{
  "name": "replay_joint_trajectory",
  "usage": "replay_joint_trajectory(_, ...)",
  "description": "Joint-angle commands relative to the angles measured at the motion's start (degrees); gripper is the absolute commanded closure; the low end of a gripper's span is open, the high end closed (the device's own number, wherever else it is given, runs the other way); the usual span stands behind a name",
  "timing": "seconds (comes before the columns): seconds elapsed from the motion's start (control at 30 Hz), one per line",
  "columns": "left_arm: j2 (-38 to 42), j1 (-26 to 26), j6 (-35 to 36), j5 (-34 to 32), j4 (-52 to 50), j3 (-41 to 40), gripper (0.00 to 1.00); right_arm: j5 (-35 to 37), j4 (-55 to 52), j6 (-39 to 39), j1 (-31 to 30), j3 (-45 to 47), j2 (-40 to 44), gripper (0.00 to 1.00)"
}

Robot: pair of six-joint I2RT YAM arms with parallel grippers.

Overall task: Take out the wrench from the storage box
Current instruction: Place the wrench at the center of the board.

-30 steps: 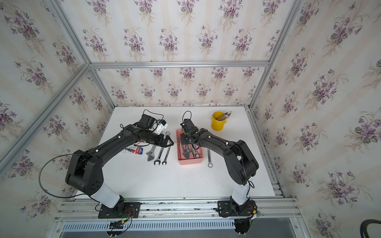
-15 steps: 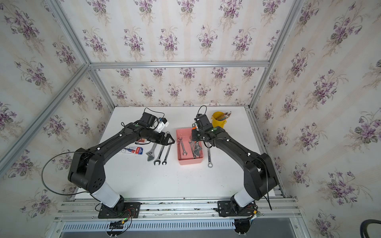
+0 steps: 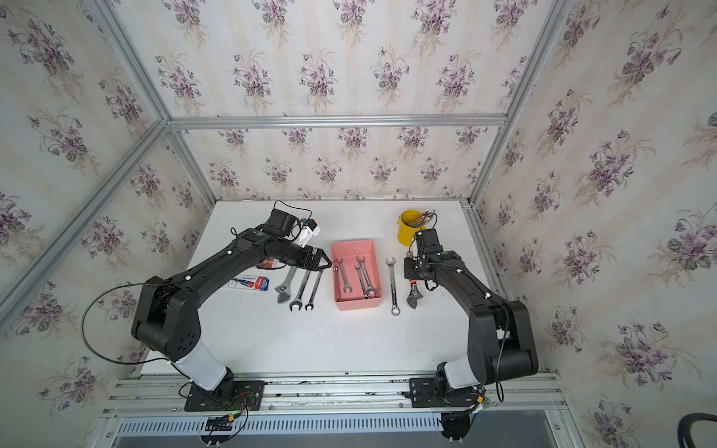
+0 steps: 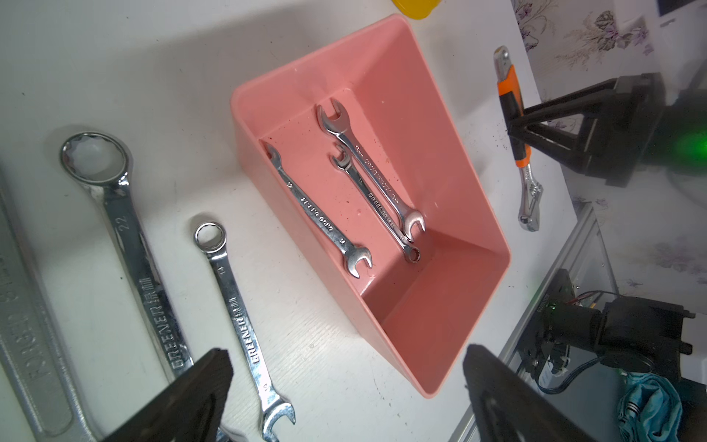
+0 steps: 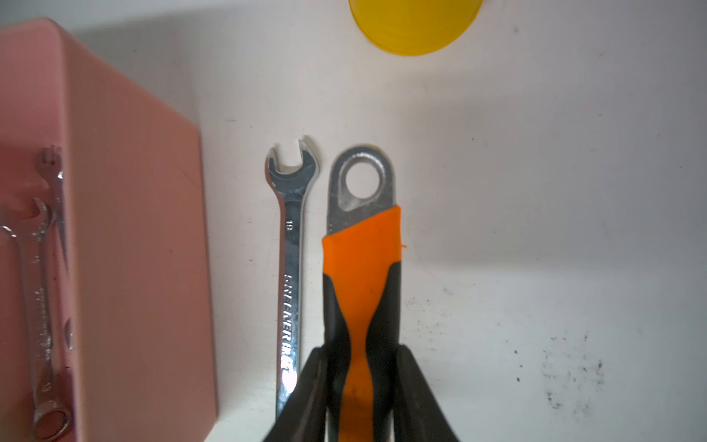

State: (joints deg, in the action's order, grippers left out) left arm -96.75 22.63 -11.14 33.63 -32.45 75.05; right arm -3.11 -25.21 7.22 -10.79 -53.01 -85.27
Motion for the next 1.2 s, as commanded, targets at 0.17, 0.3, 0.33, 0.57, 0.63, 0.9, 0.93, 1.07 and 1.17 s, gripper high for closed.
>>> replay_joint_trajectory(0.17,0.0,0.1,0.0,-0.6,-1.7,0.6,0.01,-2.0,8.8,-0.5,0.2,1.2,-6.5,0.86)
replay_joint_trajectory(0.3,0.1,0.1,0.2,-1.0,-2.0,0.4,0.01,-0.7,9.0,-1.8,0.4,1.1,-8.9,0.84)
replay_joint_trajectory(0.33,0.1,0.1,0.1,-1.1,-2.1,0.2,0.01,-0.6,9.0,-1.9,0.5,1.0,-9.6,0.83)
replay_joint_trajectory(0.57,-0.1,0.1,0.1,-1.3,-2.2,0.0,0.01,0.0,8.6,-2.0,0.8,0.5,-12.1,0.73)
replay_joint_trajectory(0.63,-0.1,0.1,0.0,-1.3,-2.1,0.0,0.01,0.0,8.5,-2.1,0.8,0.5,-12.1,0.65)
replay_joint_trajectory(0.9,-0.2,0.1,0.6,-1.5,-2.7,0.6,0.01,-1.4,4.8,-1.5,0.5,-3.6,-8.5,0.55)
replay_joint_trajectory(0.93,-0.2,0.1,0.7,-1.6,-2.9,0.7,0.01,-1.8,3.8,-1.2,0.1,-4.5,-7.7,0.56)
replay_joint_trajectory(1.07,-0.3,0.1,1.0,-1.8,-3.3,1.3,0.01,-2.4,-0.4,0.6,-2.9,-8.0,-5.3,0.55)
replay_joint_trajectory(1.17,-0.5,0.0,1.4,-1.7,-3.6,1.6,0.01,-2.7,-2.6,2.9,-6.6,-10.6,-4.2,0.54)
